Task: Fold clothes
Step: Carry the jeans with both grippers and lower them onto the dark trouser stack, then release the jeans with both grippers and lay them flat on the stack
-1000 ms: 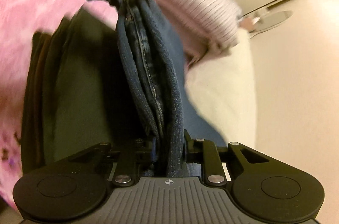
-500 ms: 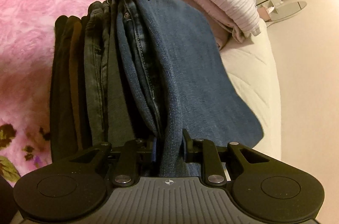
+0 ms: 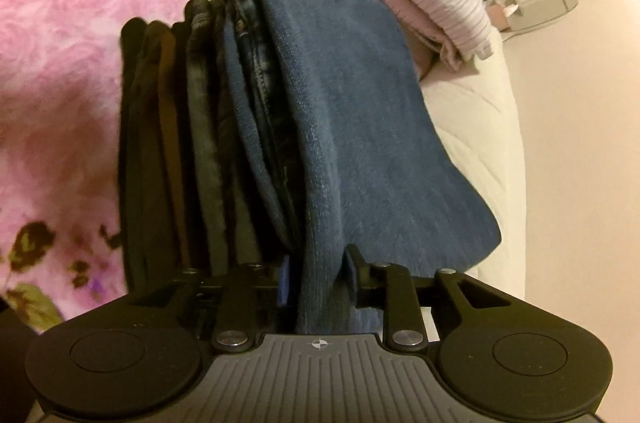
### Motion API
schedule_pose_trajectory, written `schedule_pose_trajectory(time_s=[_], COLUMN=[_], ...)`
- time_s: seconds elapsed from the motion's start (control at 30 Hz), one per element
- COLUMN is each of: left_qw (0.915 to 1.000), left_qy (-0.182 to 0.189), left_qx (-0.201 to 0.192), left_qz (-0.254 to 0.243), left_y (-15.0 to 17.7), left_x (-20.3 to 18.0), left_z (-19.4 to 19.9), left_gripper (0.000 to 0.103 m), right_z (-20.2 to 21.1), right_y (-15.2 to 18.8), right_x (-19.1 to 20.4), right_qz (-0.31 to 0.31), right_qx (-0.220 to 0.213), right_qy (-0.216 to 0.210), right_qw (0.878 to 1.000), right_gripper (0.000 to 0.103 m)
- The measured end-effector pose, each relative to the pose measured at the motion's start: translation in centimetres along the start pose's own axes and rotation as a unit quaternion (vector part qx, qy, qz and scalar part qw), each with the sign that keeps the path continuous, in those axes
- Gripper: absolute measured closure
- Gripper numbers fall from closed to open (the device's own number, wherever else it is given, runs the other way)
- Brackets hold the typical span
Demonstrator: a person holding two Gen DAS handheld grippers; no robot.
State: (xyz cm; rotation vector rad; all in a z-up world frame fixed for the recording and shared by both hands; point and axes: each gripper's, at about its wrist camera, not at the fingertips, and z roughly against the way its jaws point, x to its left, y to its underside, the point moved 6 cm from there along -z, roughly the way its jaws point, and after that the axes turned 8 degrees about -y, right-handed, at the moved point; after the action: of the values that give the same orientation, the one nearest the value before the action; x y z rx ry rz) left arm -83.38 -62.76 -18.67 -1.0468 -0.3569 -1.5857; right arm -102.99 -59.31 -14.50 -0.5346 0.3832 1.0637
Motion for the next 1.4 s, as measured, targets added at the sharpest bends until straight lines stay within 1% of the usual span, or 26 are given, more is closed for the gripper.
schedule_pose_trajectory(time_s=[0.07,0.13,0.23,0.27,0.33,0.37,0.4,0.47,0.53,0.6,0.7,0.73,0.8,0.87,0.9,0.97,1.0,1.03,1.13,1.2,1.27,1.3,1.33,1.37,1.4], left_qw=[0.9997,0.9981,0.9924,0.9902,0.9855,0.9826,0.9796,0.9731,0.9682,0.9637,0.9556,0.9497,0.9359,0.9365,0.9380,0.9413,0.9435,0.9456,0.9488,0.9465,0.9392,0.9348,0.9301,0.9262,0.9250], left_qy=[0.009,0.019,0.031,0.028,0.012,0.003,-0.002,-0.005,0.002,0.019,0.042,0.054,0.093,0.119,0.121,0.113,0.107,0.100,0.087,0.090,0.099,0.105,0.108,0.101,0.084], left_qx=[-0.005,-0.004,0.000,0.001,0.011,0.015,0.017,0.015,0.007,0.006,0.021,0.031,0.052,0.080,0.087,0.095,0.097,0.099,0.110,0.116,0.119,0.121,0.122,0.120,0.116], left_qz=[0.023,0.058,0.119,0.137,0.169,0.185,0.200,0.230,0.250,0.266,0.291,0.307,0.336,0.320,0.313,0.303,0.298,0.293,0.283,0.288,0.306,0.317,0.329,0.343,0.352], left_y=[0.1,0.1,0.0,-0.2,-0.2,-0.4,-1.1,-2.7,-5.3,-8.4,-12.0,-12.8,-15.1,-17.1,-17.5,-18.1,-18.3,-18.5,-19.1,-19.1,-18.8,-18.6,-18.4,-18.0,-17.4], left_x=[1.0,2.1,3.7,4.1,6.6,7.7,8.7,11.0,11.9,11.7,10.8,10.5,8.2,4.2,3.0,1.2,0.8,0.4,-0.5,-0.6,0.2,0.9,1.6,2.5,3.5], left_z=[1.4,2.2,2.5,1.9,1.8,1.6,1.1,1.0,0.1,-1.2,-3.7,-4.4,-6.9,-9.6,-10.0,-10.4,-10.3,-10.2,-10.3,-10.3,-10.0,-9.8,-9.5,-9.4,-9.2], left_gripper=[0.067,0.067,0.067,0.067,0.067,0.067,0.067,0.067,0.067,0.067,0.067,0.068,0.068,0.070,0.082,0.083,0.083,0.083,0.084,0.084,0.084,0.084,0.080,0.080,0.080], right_z=[0.9,2.5,4.9,5.6,6.9,7.1,6.8,5.8,4.2,2.1,-1.0,-2.0,-4.0,-6.2,-7.8,-11.3,-12.7,-13.6,-15.2,-15.8,-16.5,-16.6,-16.6,-16.6,-16.5], right_y=[0.2,0.4,0.4,0.5,0.7,0.9,1.1,1.4,1.7,2.2,2.0,1.9,1.8,1.0,1.4,2.8,3.6,4.2,4.8,5.0,5.2,5.3,5.3,5.3,5.3], right_x=[-0.1,-0.4,-1.5,-2.4,-4.4,-5.7,-7.3,-10.4,-13.8,-17.0,-20.4,-21.4,-23.6,-24.2,-24.2,-24.0,-24.0,-24.0,-23.6,-23.7,-23.9,-24.1,-24.5,-24.8,-24.8], right_qz=[-0.019,-0.054,-0.118,-0.138,-0.178,-0.208,-0.243,-0.316,-0.380,-0.419,-0.418,-0.417,-0.413,-0.376,-0.375,-0.385,-0.398,-0.405,-0.414,-0.425,-0.435,-0.434,-0.432,-0.430,-0.430], right_qx=[0.005,0.008,-0.004,-0.013,-0.033,-0.042,-0.051,-0.067,-0.086,-0.102,-0.121,-0.128,-0.140,-0.143,-0.128,-0.089,-0.078,-0.073,-0.063,-0.064,-0.064,-0.064,-0.063,-0.062,-0.062], right_qy=[-0.009,-0.019,-0.036,-0.031,-0.016,-0.015,-0.021,-0.038,-0.060,-0.073,-0.097,-0.105,-0.122,-0.135,-0.150,-0.186,-0.206,-0.219,-0.238,-0.252,-0.266,-0.270,-0.273,-0.276,-0.274], right_qw=[1.000,0.998,0.992,0.990,0.983,0.977,0.968,0.946,0.919,0.899,0.895,0.894,0.892,0.906,0.906,0.900,0.891,0.885,0.876,0.867,0.858,0.857,0.857,0.857,0.858], right_gripper=[0.075,0.075,0.075,0.075,0.075,0.075,0.075,0.075,0.075,0.075,0.075,0.075,0.075,0.075,0.075,0.076,0.076,0.076,0.076,0.076,0.076,0.076,0.076,0.075,0.075])
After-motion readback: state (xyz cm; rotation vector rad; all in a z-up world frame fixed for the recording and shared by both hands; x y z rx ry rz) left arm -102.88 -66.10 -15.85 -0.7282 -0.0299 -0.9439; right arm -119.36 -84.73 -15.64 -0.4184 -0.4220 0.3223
